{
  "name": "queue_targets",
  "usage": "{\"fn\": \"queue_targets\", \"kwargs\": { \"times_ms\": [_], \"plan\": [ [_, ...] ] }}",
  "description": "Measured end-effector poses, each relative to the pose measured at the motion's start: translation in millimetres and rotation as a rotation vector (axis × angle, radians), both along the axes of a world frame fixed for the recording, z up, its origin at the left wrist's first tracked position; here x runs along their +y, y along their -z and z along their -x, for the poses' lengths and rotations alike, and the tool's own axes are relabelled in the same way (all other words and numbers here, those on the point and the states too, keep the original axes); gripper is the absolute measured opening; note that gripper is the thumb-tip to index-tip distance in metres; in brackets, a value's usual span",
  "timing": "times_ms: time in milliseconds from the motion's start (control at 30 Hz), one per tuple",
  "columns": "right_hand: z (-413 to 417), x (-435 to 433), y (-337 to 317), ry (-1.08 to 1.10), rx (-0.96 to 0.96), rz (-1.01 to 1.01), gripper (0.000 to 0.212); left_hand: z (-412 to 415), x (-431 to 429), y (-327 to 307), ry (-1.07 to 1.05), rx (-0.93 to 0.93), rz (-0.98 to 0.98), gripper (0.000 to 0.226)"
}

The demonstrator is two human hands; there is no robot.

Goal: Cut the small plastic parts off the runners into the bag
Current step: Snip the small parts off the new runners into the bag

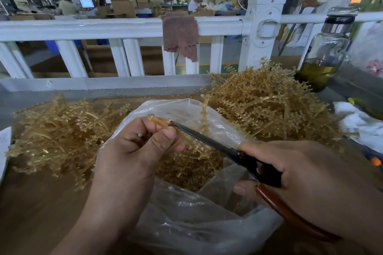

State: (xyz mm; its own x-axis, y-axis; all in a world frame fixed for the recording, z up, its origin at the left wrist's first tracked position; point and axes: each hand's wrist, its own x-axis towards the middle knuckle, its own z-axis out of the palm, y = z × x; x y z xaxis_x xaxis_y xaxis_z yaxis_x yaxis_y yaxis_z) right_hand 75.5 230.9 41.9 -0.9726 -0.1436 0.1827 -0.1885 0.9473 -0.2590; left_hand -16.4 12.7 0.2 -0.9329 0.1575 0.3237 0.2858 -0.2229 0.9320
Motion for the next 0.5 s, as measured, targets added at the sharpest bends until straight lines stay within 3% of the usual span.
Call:
{"fn": "queue_targets", "kwargs": {
  "times_ms": [133, 500],
  "plan": [
    [-0.2, 0.9, -1.8, -0.017, -0.015, 0.002, 0.051, -2.4, 0.1, 0.0, -0.008, 0.065, 0.101, 0.019],
    [1.3, 1.5, 0.9, -0.05, 0.046, 0.039, 0.048, -5.5, 3.6, -2.2, -0.019, 0.084, 0.121, 0.022]
  ]
}}
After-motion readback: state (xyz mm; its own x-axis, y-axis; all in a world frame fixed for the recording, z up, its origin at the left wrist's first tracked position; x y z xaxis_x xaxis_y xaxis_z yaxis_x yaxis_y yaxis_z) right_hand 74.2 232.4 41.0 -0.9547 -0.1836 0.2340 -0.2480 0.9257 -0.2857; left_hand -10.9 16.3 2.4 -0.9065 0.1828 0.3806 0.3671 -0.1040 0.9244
